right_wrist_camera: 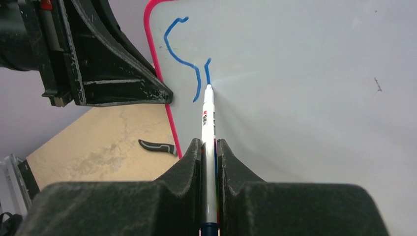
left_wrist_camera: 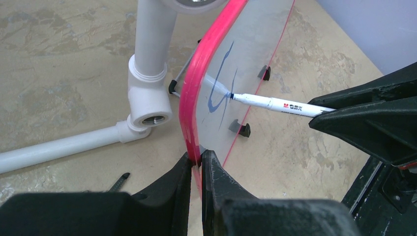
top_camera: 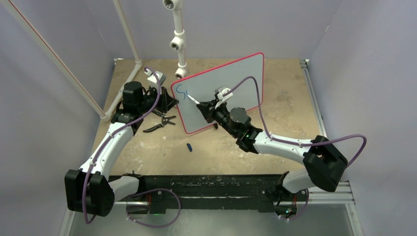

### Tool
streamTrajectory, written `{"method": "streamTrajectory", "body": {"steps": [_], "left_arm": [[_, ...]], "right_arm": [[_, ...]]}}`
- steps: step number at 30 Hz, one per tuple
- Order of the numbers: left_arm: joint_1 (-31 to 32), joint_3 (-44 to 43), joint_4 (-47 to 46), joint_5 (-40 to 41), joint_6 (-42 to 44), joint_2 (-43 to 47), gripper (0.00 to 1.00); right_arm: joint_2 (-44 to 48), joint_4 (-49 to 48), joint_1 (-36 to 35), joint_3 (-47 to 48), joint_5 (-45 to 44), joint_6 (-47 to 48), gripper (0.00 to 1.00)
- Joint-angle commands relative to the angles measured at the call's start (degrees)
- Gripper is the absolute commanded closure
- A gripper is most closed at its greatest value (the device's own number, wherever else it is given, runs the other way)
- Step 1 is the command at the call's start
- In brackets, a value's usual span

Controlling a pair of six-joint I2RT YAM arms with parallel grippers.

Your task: Write a sentence on the whiteboard

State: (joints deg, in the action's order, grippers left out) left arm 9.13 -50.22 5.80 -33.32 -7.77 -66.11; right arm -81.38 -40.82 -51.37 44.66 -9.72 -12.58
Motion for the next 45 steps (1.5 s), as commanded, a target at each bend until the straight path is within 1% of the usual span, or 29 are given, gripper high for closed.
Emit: {"method": "streamTrajectory", "body": {"steps": [1, 11, 28, 35, 45], "left_arm": [[-0.1, -0.1, -1.1, 0.6, 1.1, 0.0, 1.0], [-0.1, -0.1, -1.1, 0.5, 1.1, 0.0, 1.0], [-0.1, -0.1, -1.2, 0.5, 1.1, 0.0, 1.0], [-0.1, -0.1, -1.2, 0.4, 1.0, -0.1, 1.0], [-0.1, -0.1, -1.2, 0.4, 1.0, -0.2, 1.0]], "right_arm": [[1.1, -4.3, 0.4, 0.7, -3.4, 1.1, 1.0], [-0.4, -4.4, 0.4, 3.0, -5.2, 3.2, 1.0], [0.0, -3.7, 0.4, -0.8, -8.2, 0.8, 1.0], [0.1, -3.2, 0.4, -3.2, -7.3, -0.6, 1.0], [0.5, -3.1, 0.4, -3.5, -7.2, -0.8, 1.0]]}}
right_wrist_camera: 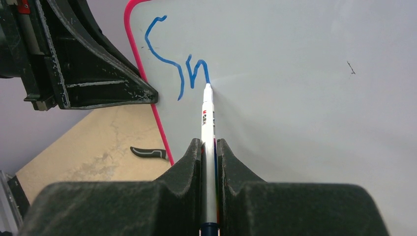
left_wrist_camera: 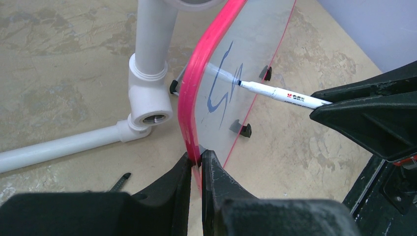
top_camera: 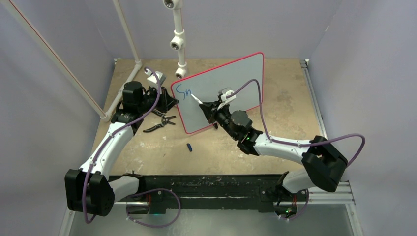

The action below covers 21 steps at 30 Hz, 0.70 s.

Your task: Write a sentence on the whiteboard

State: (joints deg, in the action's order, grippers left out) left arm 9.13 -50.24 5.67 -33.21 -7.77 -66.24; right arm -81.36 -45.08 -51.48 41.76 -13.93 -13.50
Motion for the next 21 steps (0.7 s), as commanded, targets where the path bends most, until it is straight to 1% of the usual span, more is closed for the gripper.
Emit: {"method": "streamTrajectory", "body": {"steps": [1, 10, 21], "left_arm": [[-0.1, -0.1, -1.1, 0.3, 1.0, 0.0, 1.0], [-0.1, 0.1, -1.1, 0.3, 1.1, 0.1, 1.0], [-0.1, 0.1, -1.2, 0.0, 1.0, 0.4, 1.0]], "right_arm": [[0.7, 0.6, 0.5, -0.5, -3.1, 0.1, 1.0], [1.4, -4.4, 0.5, 0.5, -3.4, 1.0, 1.0], [1.0, -3.6, 0.5, 2.5, -4.0, 2.1, 1.0]]}}
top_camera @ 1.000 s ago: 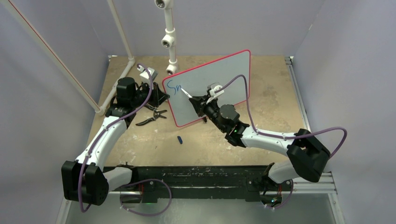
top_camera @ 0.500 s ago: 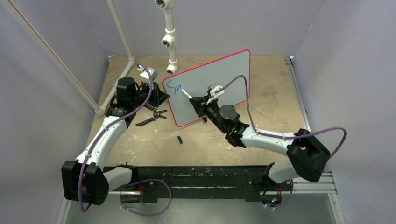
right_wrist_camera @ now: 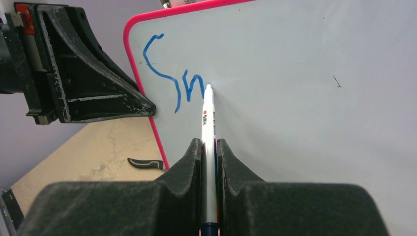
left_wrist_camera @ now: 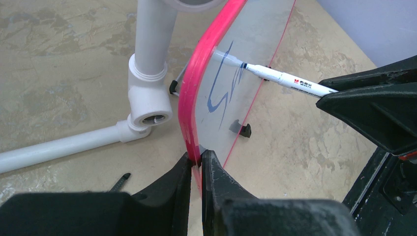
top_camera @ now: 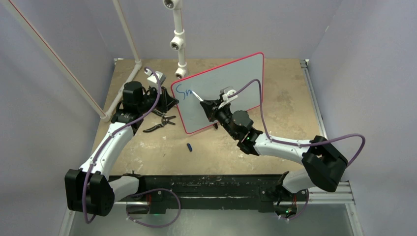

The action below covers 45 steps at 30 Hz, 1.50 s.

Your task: Write a sentence on the whiteboard

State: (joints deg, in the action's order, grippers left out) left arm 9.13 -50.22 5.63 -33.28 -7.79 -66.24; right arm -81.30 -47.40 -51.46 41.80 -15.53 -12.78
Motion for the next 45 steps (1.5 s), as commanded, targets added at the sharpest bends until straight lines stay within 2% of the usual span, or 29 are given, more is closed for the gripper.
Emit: {"method": "streamTrajectory", "body": {"steps": [1, 26, 45], "left_arm": [[-0.1, 0.0, -1.1, 0.1, 1.0, 0.4, 1.0], [-0.1, 0.1, -1.1, 0.1, 0.9, 0.4, 1.0], [-0.1, 0.1, -1.2, 0.0, 0.9, 0.5, 1.0]], "right_arm": [[0.8, -1.1, 0.4, 2.6, -2.2, 1.4, 1.0], [1.2, 0.2, 0.5, -1.6, -6.5, -1.3, 1.0], [4.0, 0.8, 0.3, -3.5, -3.8, -2.0, 1.0]]}}
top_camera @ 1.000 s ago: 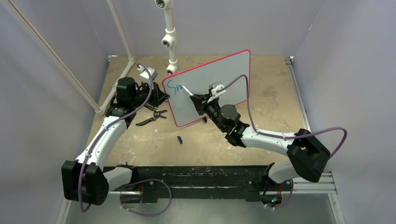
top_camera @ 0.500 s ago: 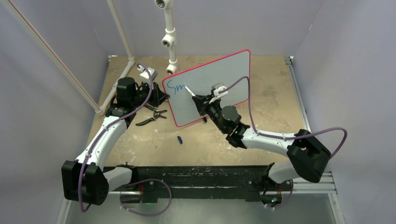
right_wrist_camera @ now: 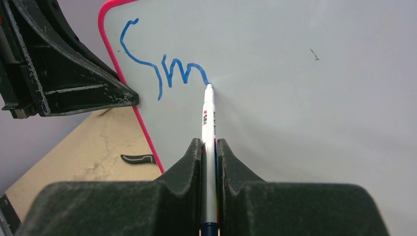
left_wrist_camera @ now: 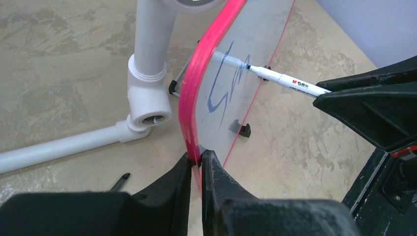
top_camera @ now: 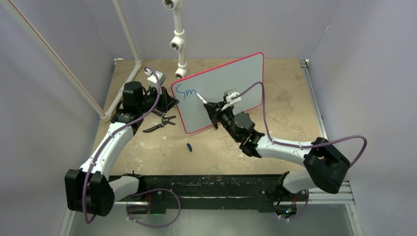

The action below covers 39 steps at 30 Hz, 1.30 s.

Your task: Write a sentence on the whiteboard

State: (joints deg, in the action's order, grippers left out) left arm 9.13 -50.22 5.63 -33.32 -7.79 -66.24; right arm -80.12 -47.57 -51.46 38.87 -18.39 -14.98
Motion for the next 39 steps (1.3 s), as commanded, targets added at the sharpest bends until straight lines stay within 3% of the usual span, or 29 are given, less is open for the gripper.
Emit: {"method": "streamTrajectory", "body": {"steps": [1, 7, 39], "left_arm": [[-0.1, 0.1, -1.2, 0.1, 0.9, 0.5, 1.0], [-0.1, 0.1, -1.3, 0.1, 0.9, 0.6, 1.0], [-0.1, 0.2, -1.3, -0.1, 0.9, 0.7, 1.0]], "right_arm": [[3.7, 0.9, 0.1, -0.6, -0.8, 0.6, 1.0], [6.9, 1.4, -0.3, 0.5, -1.0, 1.7, 1.0], [0.1, -0.3, -0.3, 4.2, -4.0, 4.8, 1.0]]}}
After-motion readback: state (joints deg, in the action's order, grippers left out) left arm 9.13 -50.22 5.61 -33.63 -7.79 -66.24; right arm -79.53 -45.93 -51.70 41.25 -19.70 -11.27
